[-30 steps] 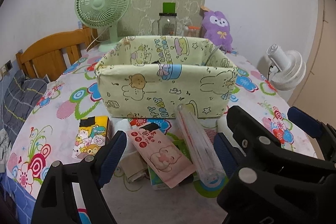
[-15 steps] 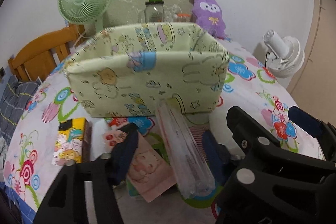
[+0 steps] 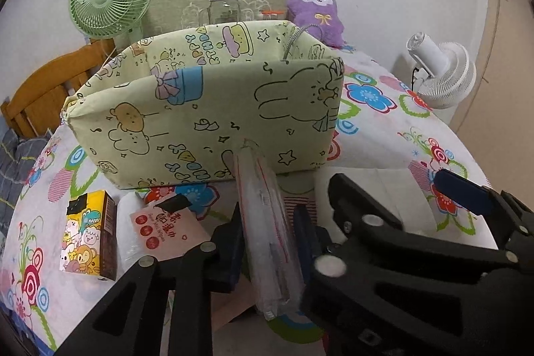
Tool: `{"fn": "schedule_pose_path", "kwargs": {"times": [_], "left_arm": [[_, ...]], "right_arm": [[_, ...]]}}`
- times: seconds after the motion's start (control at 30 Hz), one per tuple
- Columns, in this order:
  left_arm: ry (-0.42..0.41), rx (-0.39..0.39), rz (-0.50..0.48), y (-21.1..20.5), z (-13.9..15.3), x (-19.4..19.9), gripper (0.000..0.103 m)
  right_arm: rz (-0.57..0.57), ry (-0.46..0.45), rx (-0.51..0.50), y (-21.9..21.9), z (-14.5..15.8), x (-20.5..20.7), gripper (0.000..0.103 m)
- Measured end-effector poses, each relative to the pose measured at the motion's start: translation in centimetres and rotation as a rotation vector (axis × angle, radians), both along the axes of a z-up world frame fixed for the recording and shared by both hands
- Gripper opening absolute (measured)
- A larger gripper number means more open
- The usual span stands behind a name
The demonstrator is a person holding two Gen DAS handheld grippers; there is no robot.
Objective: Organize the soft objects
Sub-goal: 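Grasp the clear plastic bag with the left tool while the right tool grasps the white cloth, then lower the clear bag into the box with the left tool while the right tool lowers the cloth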
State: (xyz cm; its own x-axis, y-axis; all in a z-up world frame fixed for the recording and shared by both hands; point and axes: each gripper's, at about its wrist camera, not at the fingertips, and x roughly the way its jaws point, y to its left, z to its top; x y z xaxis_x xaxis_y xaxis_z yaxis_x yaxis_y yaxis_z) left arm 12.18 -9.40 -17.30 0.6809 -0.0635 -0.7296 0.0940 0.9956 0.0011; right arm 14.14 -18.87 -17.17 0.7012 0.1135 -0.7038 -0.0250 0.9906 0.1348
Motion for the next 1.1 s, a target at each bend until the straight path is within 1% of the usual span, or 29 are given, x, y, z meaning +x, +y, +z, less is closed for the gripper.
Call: {"fn": "schedule_pose_path", "kwargs": {"times": [0.3,0.37,0.43,0.47,0.5,0.53,0.57,0.63,0.67,0.73,0.93,1.1], "left_arm": [[0.017,0.015,0.001,-0.2,-0.8,0.5,0.027],[0.021,0.023,0.001,-0.3,-1.0,0.6,0.027],[0.025,0.026,0.001,-0.3,-1.1,0.7,0.027],[0.026,0.028,0.001,-0.3,-1.1,0.7,0.027],[0.021,0.038,0.0,-0.4,-1.1,0.7,0.027],[0.021,0.04,0.001,-0.4,-1.1,0.7,0.027],[0.02,0.041,0.001,-0.4,-1.1,0.7,0.027],[0.021,0.032,0.0,-0.3,-1.0,0.6,0.026],[0.022,0.02,-0.003,-0.2,-0.9,0.6,0.024],[0.013,0.01,-0.004,-0.1,-0.5,0.3,0.021],[-0.015,-0.007,-0.012,0.2,0.6,-0.5,0.016],[-0.049,-0.023,-0.014,0.5,2.1,-1.4,0.016]], "right_arm": [[0.008,0.063,0.039,-0.1,-1.6,1.2,0.1],[0.008,0.074,0.049,-0.1,-2.0,1.3,0.097],[0.003,0.078,0.048,0.0,-2.1,1.3,0.09],[0.0,0.078,0.037,0.1,-2.1,1.3,0.088],[-0.003,0.077,0.028,0.1,-2.1,1.3,0.08],[-0.009,0.081,0.015,0.2,-2.1,1.4,0.075],[-0.007,0.08,0.009,0.2,-2.1,1.4,0.073],[-0.005,0.077,0.019,0.0,-2.0,1.2,0.063],[-0.006,0.077,0.031,-0.1,-1.9,1.2,0.061],[-0.009,0.068,0.046,-0.1,-1.7,0.9,0.051],[-0.005,0.048,0.055,0.0,-0.6,0.2,0.038],[-0.001,0.009,0.064,0.3,1.0,-0.8,0.033]]}}
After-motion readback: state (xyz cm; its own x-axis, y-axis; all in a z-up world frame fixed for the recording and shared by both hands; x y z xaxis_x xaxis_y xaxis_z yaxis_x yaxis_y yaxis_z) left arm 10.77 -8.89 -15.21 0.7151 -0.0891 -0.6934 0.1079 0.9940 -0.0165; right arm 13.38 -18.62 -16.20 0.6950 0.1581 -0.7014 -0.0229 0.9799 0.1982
